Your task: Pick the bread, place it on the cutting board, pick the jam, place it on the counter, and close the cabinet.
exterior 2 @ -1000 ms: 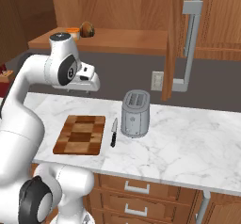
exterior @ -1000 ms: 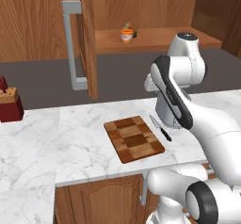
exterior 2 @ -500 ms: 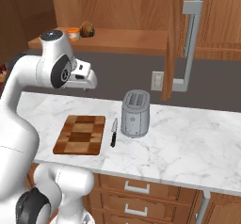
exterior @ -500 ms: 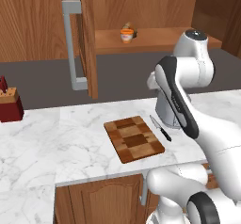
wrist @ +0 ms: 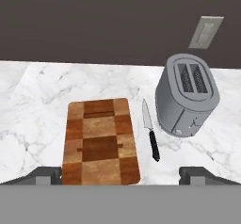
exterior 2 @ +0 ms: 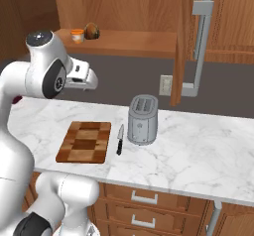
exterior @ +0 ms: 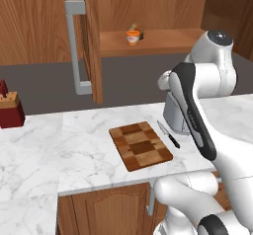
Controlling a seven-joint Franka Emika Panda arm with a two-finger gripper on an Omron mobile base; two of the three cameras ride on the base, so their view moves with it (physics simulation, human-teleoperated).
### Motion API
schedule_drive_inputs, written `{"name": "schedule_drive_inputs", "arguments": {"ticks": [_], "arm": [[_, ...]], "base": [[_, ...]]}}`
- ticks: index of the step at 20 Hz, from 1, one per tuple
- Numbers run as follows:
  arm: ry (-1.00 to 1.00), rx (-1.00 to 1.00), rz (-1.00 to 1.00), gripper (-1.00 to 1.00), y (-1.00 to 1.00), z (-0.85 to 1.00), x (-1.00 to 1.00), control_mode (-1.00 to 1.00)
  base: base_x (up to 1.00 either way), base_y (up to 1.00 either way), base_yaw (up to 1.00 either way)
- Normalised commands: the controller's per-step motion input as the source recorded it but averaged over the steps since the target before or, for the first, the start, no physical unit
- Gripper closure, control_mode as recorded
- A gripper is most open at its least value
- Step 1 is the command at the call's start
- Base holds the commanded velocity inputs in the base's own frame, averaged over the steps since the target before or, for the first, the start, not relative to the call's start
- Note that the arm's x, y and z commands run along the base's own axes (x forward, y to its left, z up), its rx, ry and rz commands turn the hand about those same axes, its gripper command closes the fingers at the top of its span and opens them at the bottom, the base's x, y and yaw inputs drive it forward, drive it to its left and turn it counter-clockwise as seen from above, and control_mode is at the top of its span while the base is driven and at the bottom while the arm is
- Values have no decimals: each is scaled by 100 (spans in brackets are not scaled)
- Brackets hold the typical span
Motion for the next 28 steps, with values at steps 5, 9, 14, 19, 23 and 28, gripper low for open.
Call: {"name": "schedule_drive_inputs", "arguments": {"ticks": [5,9,14,19,23,28], "arm": [[-12,0,0,-100,8,19,-19,-100],[-7,0,0,-100,1,15,-9,-100],[-12,0,0,-100,6,22,-5,-100],[-7,0,0,-100,13,27,0,-100],[-3,0,0,-100,19,27,0,-100],[0,0,0,-100,17,24,5,-100]], "base": [[0,0,0],[0,0,0],[0,0,0],[0,0,0],[0,0,0],[0,0,0]]}}
